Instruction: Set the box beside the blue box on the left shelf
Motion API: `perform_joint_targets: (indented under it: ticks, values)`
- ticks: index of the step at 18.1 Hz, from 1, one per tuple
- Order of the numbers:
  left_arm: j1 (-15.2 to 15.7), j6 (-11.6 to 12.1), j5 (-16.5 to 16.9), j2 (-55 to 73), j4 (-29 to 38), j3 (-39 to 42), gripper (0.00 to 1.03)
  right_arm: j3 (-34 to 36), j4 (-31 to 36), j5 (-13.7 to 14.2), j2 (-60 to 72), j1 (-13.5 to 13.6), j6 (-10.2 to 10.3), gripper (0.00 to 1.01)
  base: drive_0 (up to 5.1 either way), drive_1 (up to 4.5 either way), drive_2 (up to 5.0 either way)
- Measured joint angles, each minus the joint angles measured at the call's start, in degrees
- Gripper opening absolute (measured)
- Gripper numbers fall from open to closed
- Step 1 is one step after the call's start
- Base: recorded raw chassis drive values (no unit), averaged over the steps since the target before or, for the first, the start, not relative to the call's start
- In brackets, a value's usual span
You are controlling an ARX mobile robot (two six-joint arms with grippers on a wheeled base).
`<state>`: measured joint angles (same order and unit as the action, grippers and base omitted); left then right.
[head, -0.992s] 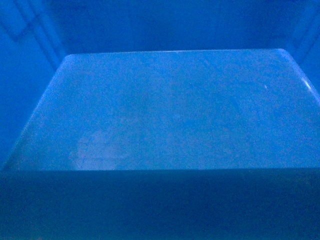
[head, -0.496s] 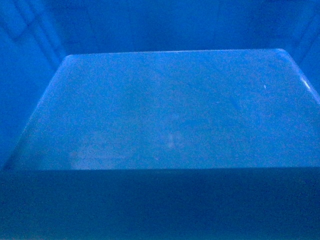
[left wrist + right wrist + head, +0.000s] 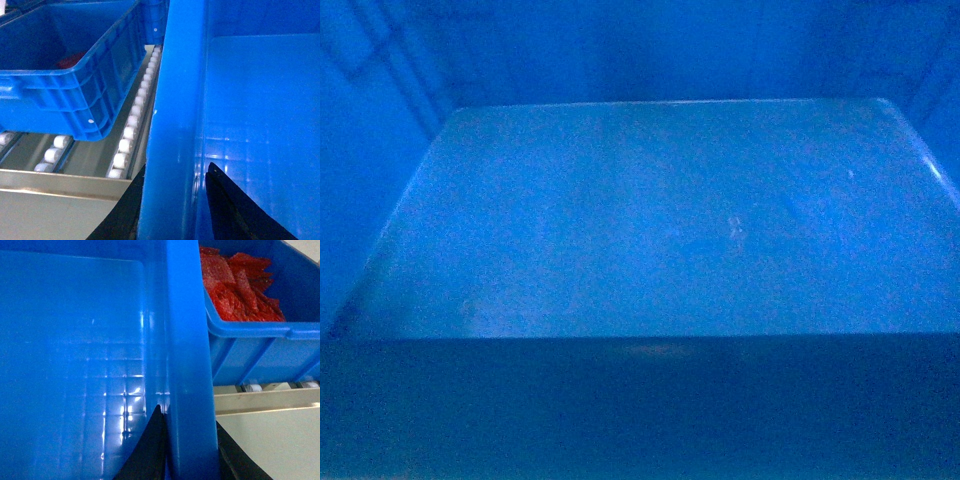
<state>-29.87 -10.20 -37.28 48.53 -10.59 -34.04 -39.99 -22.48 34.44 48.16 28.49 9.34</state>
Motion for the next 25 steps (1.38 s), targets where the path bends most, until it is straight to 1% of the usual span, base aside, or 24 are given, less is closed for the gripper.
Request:
perform_joint_targets:
  ticks: [25]
  values:
    - [0.0,0.0,0.0,0.2,0.0,0.0,0.3,0.0,0.0,-0.1,0.0,0.0,0.0,0.12,0.0,0.0,0.0]
